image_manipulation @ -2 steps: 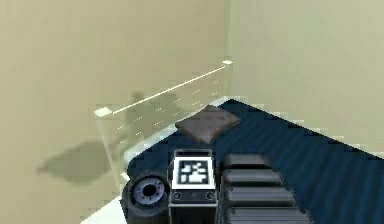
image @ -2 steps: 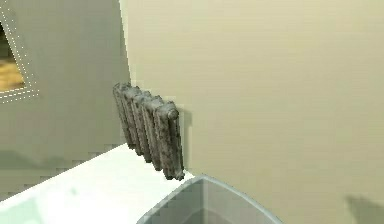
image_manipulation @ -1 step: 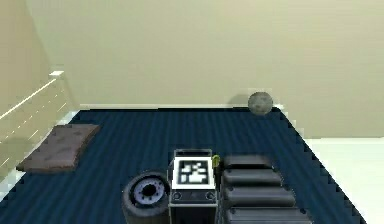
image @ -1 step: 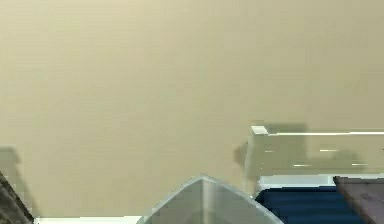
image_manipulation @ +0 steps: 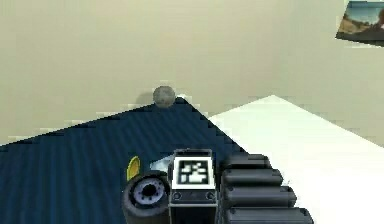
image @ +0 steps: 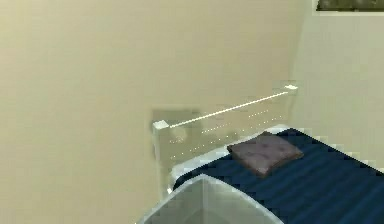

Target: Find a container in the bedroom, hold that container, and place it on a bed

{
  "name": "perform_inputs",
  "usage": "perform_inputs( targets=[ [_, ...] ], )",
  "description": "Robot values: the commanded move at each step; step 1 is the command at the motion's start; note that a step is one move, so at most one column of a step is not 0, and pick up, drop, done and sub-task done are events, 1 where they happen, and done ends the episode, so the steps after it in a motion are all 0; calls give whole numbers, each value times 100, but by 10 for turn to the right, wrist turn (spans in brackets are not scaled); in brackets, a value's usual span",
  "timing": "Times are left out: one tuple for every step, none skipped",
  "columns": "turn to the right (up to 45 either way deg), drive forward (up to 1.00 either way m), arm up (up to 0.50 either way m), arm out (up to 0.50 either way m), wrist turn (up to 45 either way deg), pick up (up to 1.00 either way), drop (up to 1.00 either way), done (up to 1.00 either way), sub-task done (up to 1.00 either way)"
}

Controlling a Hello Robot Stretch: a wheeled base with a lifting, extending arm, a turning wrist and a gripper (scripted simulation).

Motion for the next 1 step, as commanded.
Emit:
perform_inputs(
  targets=[
    [-450,0,0,0,0,0,0,0,0]
  ],
)
